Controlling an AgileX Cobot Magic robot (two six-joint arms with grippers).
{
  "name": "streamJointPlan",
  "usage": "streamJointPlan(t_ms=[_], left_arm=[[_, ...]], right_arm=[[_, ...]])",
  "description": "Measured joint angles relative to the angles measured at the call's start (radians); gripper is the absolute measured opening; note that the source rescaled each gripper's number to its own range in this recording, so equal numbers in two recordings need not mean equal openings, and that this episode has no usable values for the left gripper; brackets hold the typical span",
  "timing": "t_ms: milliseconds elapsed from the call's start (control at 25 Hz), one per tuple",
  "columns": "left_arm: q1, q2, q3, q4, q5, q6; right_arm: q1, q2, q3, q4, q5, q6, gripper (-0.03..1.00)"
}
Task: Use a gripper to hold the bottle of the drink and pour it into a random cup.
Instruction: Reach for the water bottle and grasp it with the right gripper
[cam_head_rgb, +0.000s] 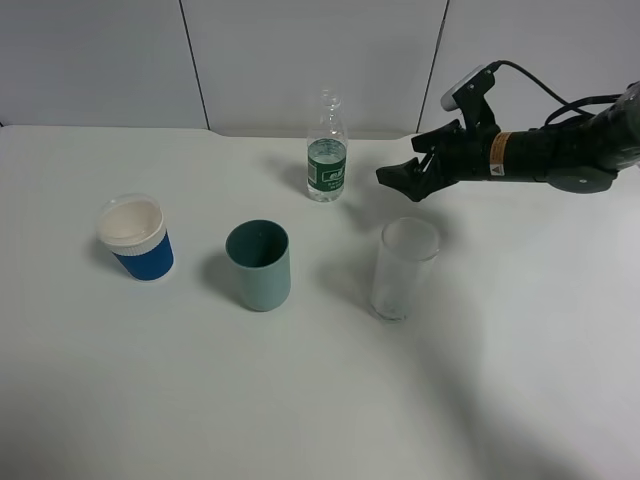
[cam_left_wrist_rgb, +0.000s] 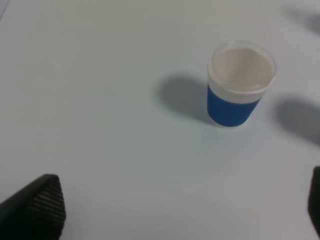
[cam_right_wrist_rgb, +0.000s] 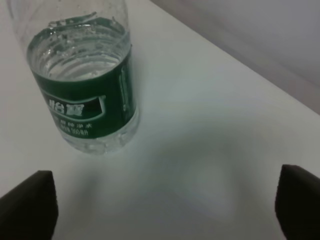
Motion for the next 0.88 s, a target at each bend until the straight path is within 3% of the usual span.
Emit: streamJointPlan(t_ms=[520,880], left_arm=[[0.000,0.000,0.000,0.000,0.000,0.001],[0.000,0.000,0.000,0.000,0.000,0.001]], right_arm=[[0.063,0.104,-0.095,-0.025,-0.012,-0.026,1.00],[0.116,0.176,-0.210,-0.045,-0.089,-0.024,1.00]])
